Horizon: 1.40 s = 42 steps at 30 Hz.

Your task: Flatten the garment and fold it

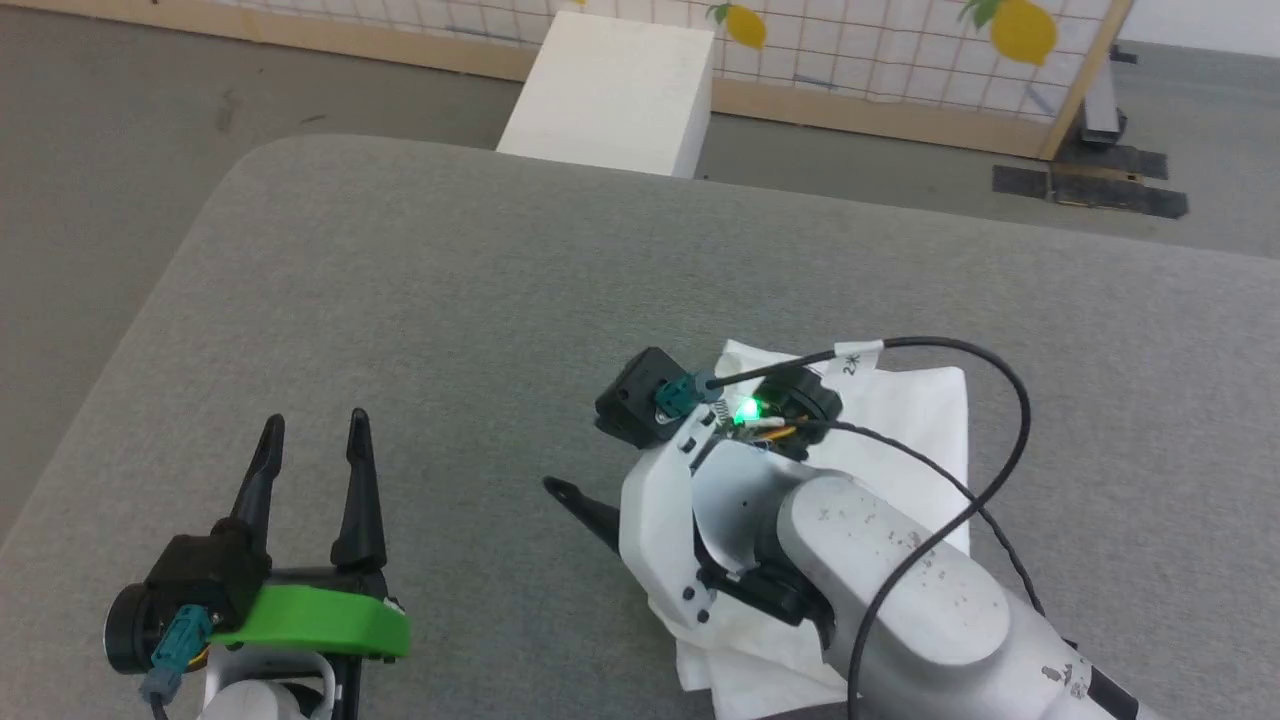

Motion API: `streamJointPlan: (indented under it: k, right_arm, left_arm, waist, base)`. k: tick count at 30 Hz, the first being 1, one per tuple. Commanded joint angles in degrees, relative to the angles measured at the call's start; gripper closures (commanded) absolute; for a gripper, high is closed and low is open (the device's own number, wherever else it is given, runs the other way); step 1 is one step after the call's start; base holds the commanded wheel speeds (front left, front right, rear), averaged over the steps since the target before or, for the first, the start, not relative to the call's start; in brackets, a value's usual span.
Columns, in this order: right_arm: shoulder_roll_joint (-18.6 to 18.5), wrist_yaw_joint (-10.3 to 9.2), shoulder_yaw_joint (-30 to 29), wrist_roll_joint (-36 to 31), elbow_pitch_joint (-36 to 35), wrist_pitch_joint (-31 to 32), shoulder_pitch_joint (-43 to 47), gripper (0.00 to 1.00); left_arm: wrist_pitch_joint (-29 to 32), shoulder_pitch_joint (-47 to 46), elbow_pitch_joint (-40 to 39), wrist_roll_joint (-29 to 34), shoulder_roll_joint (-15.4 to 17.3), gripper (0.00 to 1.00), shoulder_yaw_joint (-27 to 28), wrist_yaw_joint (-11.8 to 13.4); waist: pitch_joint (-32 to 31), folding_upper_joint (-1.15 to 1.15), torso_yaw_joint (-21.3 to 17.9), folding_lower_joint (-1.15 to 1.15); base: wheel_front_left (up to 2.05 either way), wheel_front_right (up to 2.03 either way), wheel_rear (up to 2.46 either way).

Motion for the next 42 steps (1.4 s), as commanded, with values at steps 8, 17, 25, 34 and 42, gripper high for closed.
streamJointPlan:
  k: [8,17,25,34,42]
  right_arm:
    - [-3.93,-0.09,-14.61,-4.11,-4.39,2.6,3.31,0.0]
    - [-3.53,-0.09,-32.54,-14.58,-9.12,18.51,18.57,0.0]
    - [-1.78,-0.09,-35.46,-17.23,-4.85,20.09,21.61,0.0]
    - [-4.69,-0.09,-32.15,-14.3,-2.6,16.97,19.44,1.0]
    - [-17.43,-0.09,-20.23,-7.35,-8.25,19.44,14.81,1.0]
  left_arm:
    - [-0.21,0.34,-1.71,0.85,0.07,0.0,0.85,-0.21]
    - [-0.21,0.46,-2.04,1.17,-0.29,0.0,-0.12,-0.38]
    - [-0.21,-0.42,-0.99,0.89,-0.13,0.0,-0.06,-0.73]
    - [-0.21,-0.11,-1.08,0.96,-0.15,0.0,0.61,-0.83]
    - [-0.21,0.9,-3.63,0.62,-0.36,0.0,2.21,-0.13]
  waist:
    - [-1.49,0.0,-6.08,0.0]
    - [-0.42,0.0,-7.02,0.0]
    - [0.93,0.0,-5.5,0.0]
    - [1.55,0.0,-7.92,0.0]
    - [3.01,0.0,-18.92,0.0]
  base:
    - [0.0,0.0,0.0]
    - [0.0,0.0,0.0]
    - [0.0,0.0,0.0]
    - [0.0,0.0,0.0]
    - [0.0,0.0,0.0]
